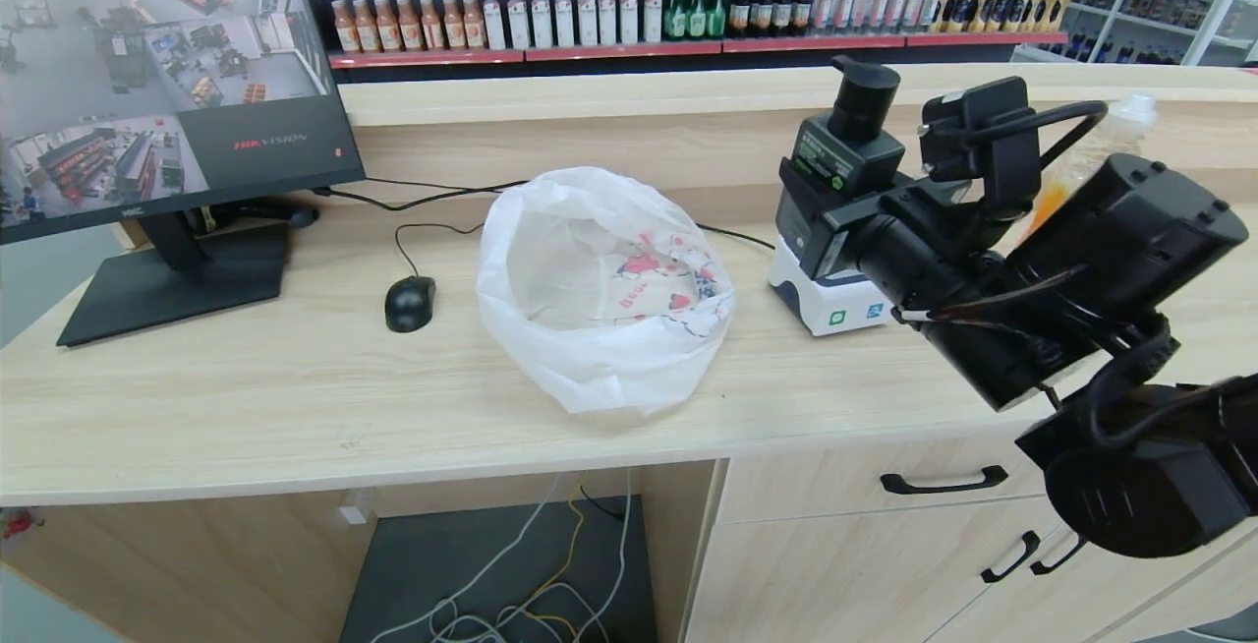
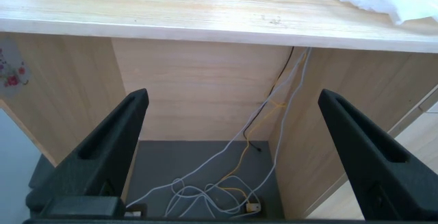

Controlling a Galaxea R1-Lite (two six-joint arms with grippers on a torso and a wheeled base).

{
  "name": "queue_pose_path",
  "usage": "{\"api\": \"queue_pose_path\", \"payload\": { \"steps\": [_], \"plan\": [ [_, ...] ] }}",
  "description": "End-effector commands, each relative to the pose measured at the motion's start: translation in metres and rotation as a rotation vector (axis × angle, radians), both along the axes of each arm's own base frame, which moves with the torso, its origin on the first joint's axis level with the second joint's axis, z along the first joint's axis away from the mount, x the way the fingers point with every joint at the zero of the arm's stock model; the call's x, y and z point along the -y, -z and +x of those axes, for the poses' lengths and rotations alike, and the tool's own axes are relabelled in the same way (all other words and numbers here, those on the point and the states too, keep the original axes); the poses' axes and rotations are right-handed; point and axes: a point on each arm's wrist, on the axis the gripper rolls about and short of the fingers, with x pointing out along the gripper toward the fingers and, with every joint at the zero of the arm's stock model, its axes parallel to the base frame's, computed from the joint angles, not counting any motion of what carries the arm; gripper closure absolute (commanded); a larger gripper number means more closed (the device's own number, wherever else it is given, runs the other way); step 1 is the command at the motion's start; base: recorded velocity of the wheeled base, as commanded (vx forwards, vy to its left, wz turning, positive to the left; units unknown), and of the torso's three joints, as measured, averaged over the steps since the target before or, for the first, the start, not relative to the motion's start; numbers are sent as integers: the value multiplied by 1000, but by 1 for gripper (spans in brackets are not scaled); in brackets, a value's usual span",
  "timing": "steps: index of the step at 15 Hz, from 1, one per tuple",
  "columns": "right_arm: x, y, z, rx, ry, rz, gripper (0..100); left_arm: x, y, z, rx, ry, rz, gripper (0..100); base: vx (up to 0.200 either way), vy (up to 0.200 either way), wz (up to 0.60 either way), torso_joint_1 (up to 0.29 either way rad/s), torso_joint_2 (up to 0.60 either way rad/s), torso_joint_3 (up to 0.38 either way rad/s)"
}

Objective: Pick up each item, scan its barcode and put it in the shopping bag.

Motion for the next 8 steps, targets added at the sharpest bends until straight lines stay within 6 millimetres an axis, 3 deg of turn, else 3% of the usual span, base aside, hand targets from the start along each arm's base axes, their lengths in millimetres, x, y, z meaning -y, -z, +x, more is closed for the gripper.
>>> {"api": "queue_pose_path", "payload": {
  "steps": [1, 8],
  "plan": [
    [-4, -6, -11, 9, -35, 28, 100, 0, 0, 0, 0, -1, -1, 0, 0, 0, 0, 0, 0, 0],
    [-16, 7, -31, -14, 7, 202, 100, 0, 0, 0, 0, -1, 1, 0, 0, 0, 0, 0, 0, 0]
  ]
}}
